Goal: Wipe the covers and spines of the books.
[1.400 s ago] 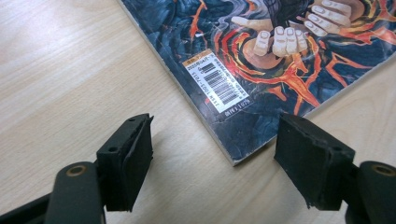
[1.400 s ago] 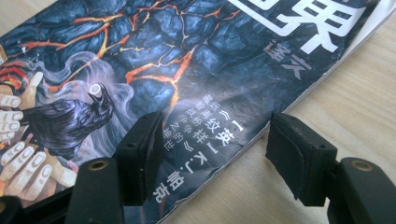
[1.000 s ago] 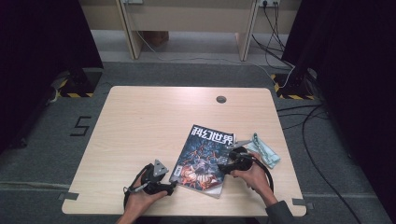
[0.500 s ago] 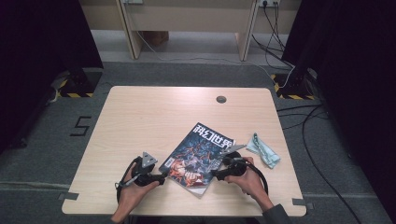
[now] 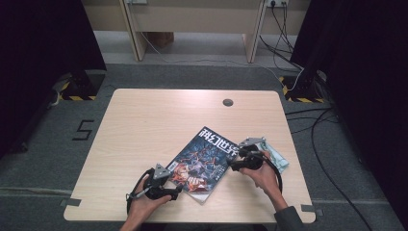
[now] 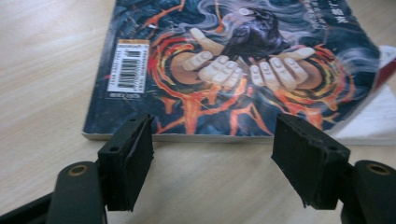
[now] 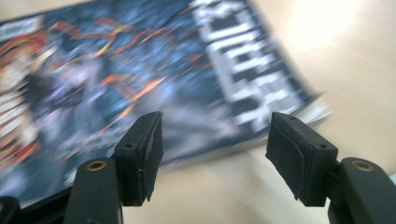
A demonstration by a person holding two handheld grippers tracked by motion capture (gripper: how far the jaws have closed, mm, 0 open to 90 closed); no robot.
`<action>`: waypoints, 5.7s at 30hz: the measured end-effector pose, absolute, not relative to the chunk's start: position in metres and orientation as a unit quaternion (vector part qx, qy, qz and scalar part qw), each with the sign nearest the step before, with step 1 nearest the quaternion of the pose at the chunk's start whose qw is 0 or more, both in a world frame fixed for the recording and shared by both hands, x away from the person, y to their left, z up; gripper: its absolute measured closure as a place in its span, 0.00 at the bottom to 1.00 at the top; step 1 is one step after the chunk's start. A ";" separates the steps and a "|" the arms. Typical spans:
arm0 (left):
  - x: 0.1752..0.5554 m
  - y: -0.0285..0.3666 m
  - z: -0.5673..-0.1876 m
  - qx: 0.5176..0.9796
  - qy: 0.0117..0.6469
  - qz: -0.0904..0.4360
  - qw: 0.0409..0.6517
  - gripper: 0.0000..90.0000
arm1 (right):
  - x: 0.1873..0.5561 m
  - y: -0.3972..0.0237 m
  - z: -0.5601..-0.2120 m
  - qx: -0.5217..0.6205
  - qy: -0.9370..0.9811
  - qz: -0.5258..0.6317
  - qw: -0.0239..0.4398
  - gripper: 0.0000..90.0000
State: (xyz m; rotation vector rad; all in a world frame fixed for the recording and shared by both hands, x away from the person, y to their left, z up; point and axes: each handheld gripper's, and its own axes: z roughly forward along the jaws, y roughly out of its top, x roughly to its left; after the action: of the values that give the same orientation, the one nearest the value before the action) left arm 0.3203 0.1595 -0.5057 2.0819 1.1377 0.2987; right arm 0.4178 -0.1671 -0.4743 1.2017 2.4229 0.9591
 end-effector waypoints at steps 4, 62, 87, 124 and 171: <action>0.321 0.158 -0.506 0.809 0.446 0.112 0.366 0.29 | 0.445 -0.171 -0.477 0.433 0.829 0.324 0.141 0.39; 0.327 0.163 -0.507 0.813 0.449 0.098 0.359 0.29 | 0.428 -0.163 -0.496 0.448 0.833 0.318 0.070 0.35; 0.369 0.175 -0.506 0.807 0.458 0.112 0.356 0.34 | 0.365 -0.179 -0.488 0.427 0.839 0.335 0.022 0.39; 0.365 0.185 -0.509 0.807 0.467 0.159 0.326 0.31 | 0.455 -0.167 -0.489 0.424 0.838 0.337 0.070 0.44; 0.343 0.148 -0.508 0.808 0.446 0.099 0.373 0.38 | 0.416 -0.139 -0.498 0.422 0.835 0.352 0.027 0.45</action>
State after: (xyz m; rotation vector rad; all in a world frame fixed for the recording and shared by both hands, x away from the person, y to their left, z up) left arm 0.3434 0.1483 -0.5081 2.0695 1.1432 0.2545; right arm 0.4159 -0.1391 -0.4985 1.3017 2.5797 1.0865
